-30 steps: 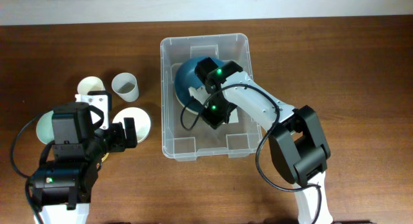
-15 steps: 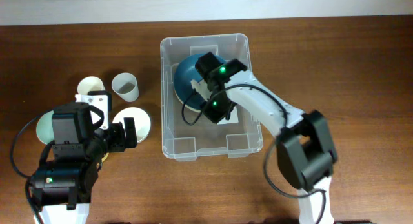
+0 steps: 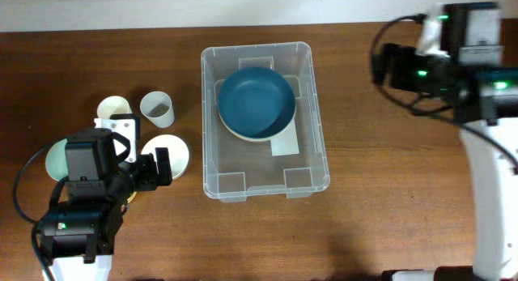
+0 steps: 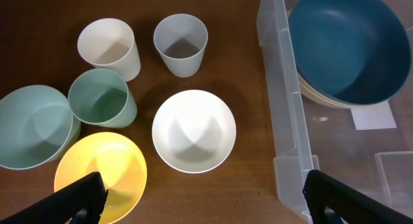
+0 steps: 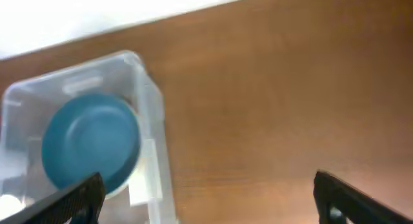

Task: Pack container
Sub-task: 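Open the right gripper, adjust the teal bowl, and withdraw right, then reach the left gripper to the white bowl and grasp it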

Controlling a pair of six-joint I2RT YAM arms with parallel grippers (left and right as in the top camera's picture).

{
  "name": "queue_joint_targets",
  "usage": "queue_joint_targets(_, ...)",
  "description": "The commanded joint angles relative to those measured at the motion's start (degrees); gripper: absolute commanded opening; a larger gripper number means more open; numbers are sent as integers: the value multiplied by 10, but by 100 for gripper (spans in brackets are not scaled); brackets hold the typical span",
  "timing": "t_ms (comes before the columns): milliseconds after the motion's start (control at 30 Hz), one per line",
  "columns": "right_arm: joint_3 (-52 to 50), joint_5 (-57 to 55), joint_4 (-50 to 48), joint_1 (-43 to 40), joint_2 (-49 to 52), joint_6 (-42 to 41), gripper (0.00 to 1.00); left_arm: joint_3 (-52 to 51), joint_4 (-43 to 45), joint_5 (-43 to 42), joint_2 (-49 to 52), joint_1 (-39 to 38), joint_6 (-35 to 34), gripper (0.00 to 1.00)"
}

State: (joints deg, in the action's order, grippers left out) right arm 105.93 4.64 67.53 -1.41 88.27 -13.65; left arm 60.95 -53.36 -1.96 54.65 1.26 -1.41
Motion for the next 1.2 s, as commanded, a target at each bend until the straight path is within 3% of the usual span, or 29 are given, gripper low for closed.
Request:
queue_joint_targets(0,-1,55,65,-120,5,-60,99,10,0,2,0,3,-5,100)
queue_joint_targets(200,-5,52,176,-219,4,-59,99,10,-3,2,0,3,-5,100)
queue_joint_targets(400,-89,27,218,-212,-42,-46,99,10,-3,2,0,3,-5,100)
queue_joint_targets(600,-305,27,172,-179,-198,-54,99,10,-3,2,0,3,-5,100)
queue_joint_targets(833,-540,29,83,-110,-375,-122,99,10,-1,2,0,3,-5,100)
queue_joint_targets(1167,-562,35,14,-67,-305,-139,99,18,-19,-7,45,3,-31,99)
